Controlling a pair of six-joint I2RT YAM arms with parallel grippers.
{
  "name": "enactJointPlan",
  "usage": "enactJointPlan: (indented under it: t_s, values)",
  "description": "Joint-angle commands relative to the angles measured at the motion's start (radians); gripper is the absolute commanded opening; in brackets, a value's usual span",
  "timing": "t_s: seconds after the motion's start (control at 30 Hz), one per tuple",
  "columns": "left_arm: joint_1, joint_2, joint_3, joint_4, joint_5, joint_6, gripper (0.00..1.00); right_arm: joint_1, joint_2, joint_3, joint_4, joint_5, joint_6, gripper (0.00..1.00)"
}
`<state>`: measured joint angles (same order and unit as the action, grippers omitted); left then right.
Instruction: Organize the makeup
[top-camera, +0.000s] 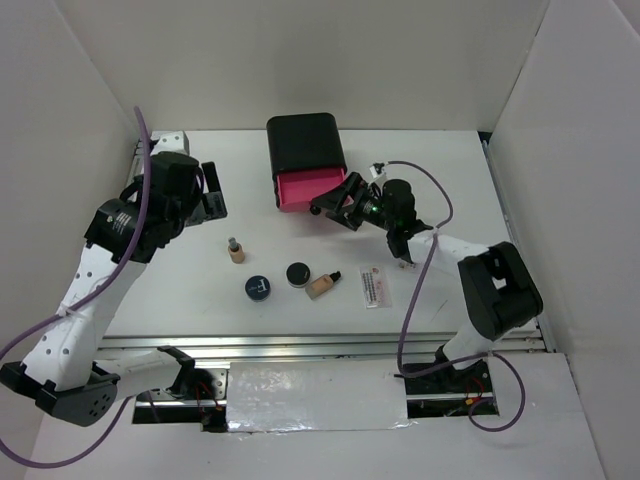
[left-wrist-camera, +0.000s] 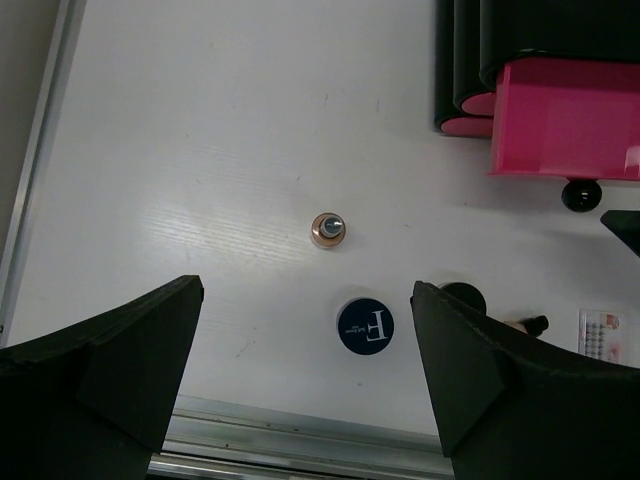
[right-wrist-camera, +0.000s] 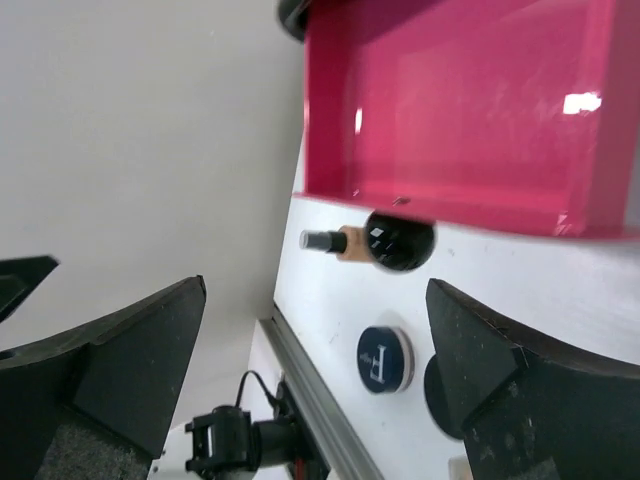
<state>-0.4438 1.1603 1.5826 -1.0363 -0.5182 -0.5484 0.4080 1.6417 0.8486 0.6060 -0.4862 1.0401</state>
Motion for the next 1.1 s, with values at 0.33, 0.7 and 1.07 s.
enactJointPlan:
  t_s: [0.33, 0.7, 1.07]
  values:
    - [-0.001, -0.03, -0.049, 0.058, 0.024, 0.035, 0.99, 0.023, -0.508, 0.027, -0.95, 0.427, -0.348, 1.0]
    - [-0.001, 0.027, -0.082, 0.093, 0.084, 0.024, 0.99, 0.112, -0.362, 0.083, -1.325, 0.754, -0.325, 1.0]
    - [-0.003, 0.036, -0.133, 0.104, 0.119, 0.045, 1.0, 0.137, -0.191, 0.041, -1.243, 0.67, -0.41, 1.0]
